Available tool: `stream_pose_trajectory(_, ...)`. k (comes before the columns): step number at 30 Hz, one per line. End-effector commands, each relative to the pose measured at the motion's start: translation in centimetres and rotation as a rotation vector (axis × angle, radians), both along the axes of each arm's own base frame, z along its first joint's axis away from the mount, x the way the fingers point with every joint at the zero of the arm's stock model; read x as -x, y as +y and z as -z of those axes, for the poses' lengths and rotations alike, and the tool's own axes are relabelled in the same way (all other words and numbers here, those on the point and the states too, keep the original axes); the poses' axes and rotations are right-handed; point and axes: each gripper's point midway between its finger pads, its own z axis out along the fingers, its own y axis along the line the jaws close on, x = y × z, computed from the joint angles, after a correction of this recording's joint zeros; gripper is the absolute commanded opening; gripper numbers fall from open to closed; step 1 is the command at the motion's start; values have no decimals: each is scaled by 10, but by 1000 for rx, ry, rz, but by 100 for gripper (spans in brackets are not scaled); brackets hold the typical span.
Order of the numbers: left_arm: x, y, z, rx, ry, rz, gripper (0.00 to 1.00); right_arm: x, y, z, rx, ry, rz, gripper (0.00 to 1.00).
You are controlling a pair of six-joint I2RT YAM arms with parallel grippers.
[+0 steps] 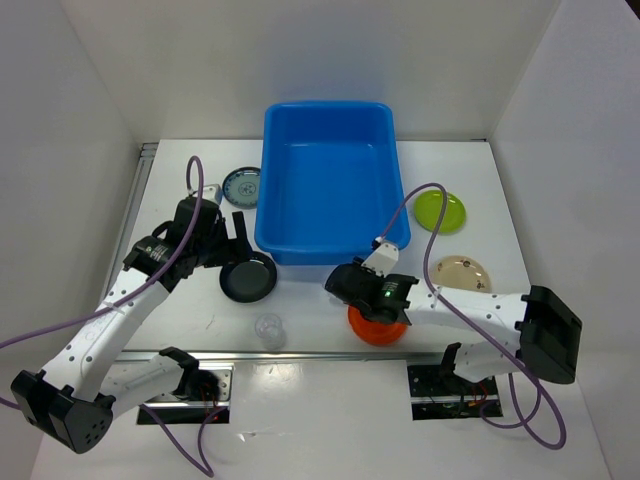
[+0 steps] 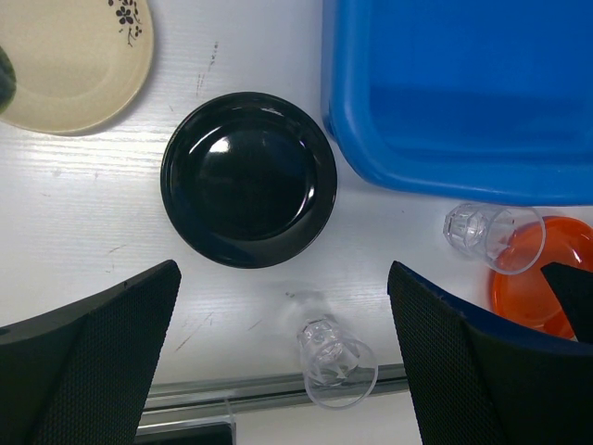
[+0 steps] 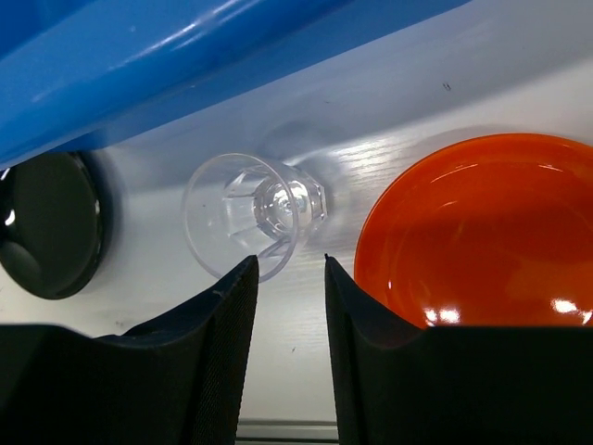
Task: Place the mixed dishes into the plastic bin
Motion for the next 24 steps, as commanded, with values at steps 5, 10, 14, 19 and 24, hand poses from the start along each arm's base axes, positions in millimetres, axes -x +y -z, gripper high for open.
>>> stream_pose_trajectory(5,-3,1,-1,-6,-24,9,100,-14,1,7,15,-49,56,37)
stream_pose_trajectory(10,0,1,-1,3,-30,15,100,-11,-1,21,29,-34,51,32)
stream_pose_trajectory(14,1,1,-4,7,-39,15,100,-9,1,24,14,-19,48,15)
stream_pose_trajectory(19,1,1,-4,11,-47,15,100,-4,-1,29,12,2,37,3)
stream_pose_trajectory(24,1,1,-6,14,-56,15,100,8,-8,21,-18,29,15,1)
